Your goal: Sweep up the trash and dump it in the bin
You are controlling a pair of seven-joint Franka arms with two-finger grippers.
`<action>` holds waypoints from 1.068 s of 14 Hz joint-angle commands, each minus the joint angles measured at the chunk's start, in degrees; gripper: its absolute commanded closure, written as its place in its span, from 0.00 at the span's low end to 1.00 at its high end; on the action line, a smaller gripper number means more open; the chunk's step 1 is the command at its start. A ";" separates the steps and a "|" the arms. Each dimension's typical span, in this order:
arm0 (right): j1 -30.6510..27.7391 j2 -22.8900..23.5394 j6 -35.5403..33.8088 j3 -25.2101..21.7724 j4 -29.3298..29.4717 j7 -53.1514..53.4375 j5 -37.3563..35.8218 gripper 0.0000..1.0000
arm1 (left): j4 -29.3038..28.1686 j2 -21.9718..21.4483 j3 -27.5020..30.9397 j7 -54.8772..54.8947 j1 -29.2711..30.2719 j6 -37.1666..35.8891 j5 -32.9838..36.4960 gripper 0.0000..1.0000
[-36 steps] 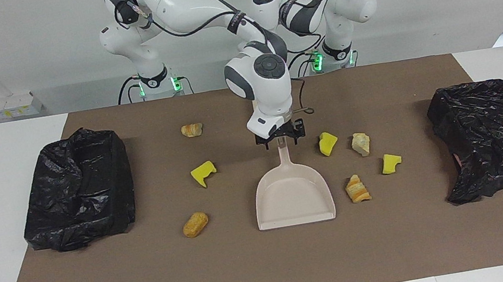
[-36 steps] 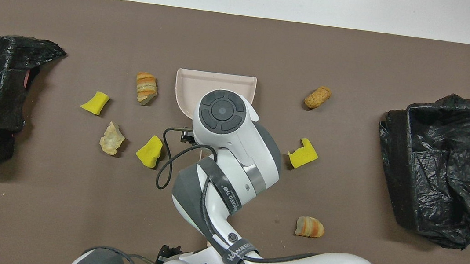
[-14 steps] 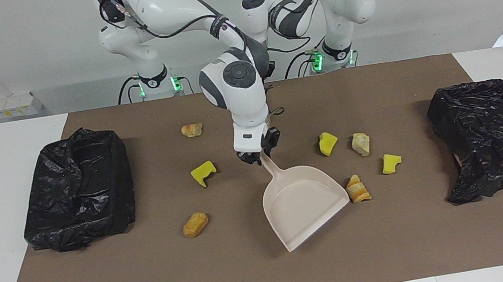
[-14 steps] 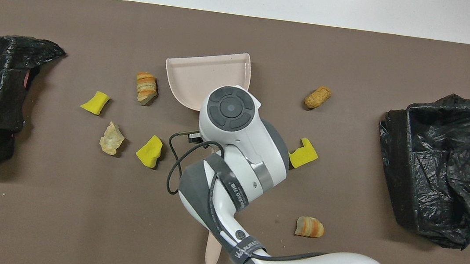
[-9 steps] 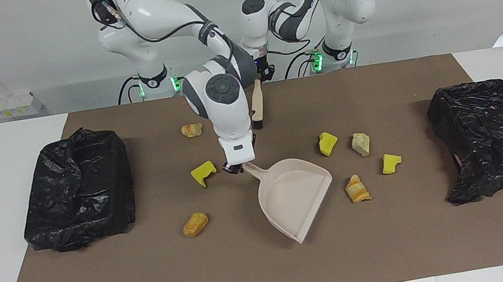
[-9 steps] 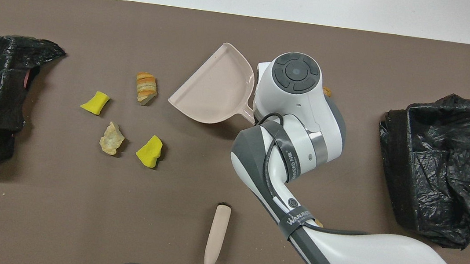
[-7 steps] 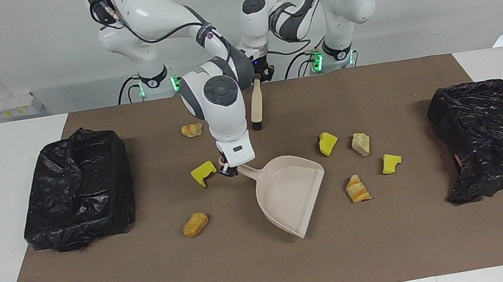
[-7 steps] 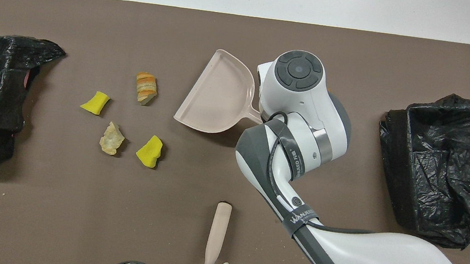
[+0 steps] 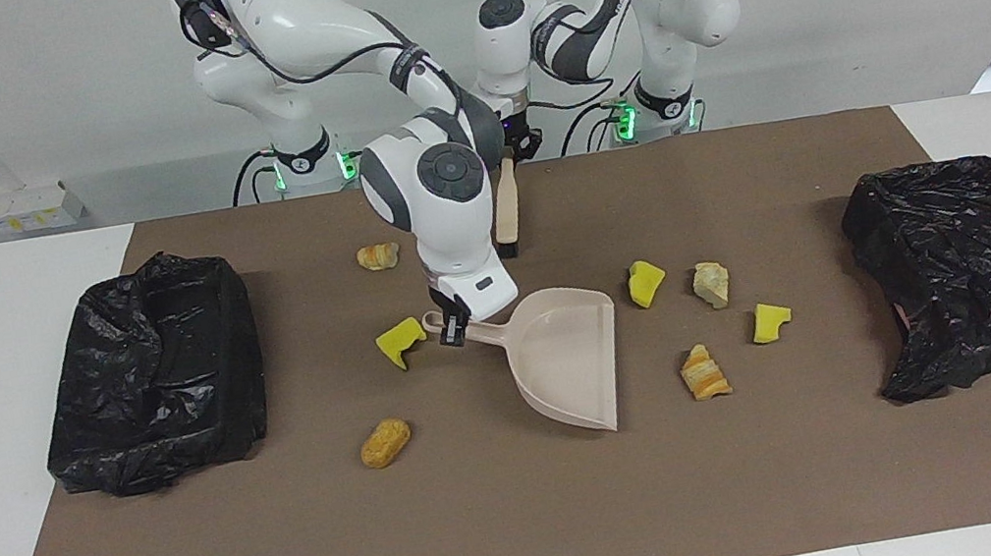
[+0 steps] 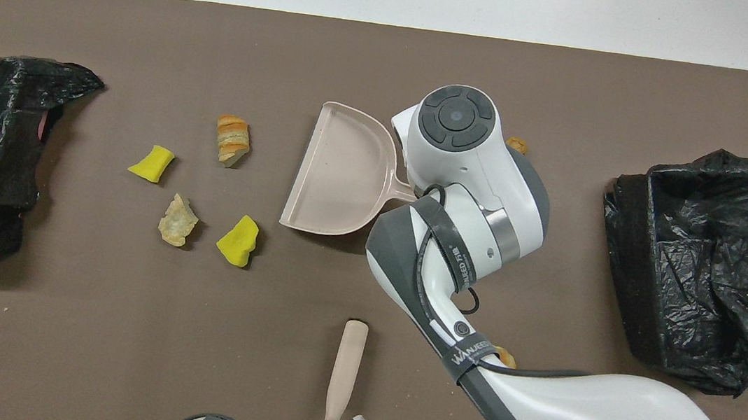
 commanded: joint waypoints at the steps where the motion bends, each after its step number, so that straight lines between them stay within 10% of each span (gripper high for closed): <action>1: -1.05 -0.61 2.18 0.41 -1.22 -7.82 -0.61 1.00 | 0.30 -0.08 -0.02 0.51 1.38 -0.55 -0.63 0.77; 11: -0.62 -2.10 1.68 0.23 -4.65 -11.80 -6.23 1.00 | 1.18 -0.07 -0.02 1.13 2.88 -1.16 -0.63 0.71; 13: -0.62 -2.28 1.59 0.23 -5.09 -11.71 -6.41 1.00 | 1.26 -0.16 0.07 0.87 2.97 -1.34 -0.63 1.00; 15: -0.45 -2.36 1.85 0.32 -5.18 -11.62 -6.50 1.00 | 3.36 -0.25 0.07 0.87 5.06 -4.92 -0.55 1.00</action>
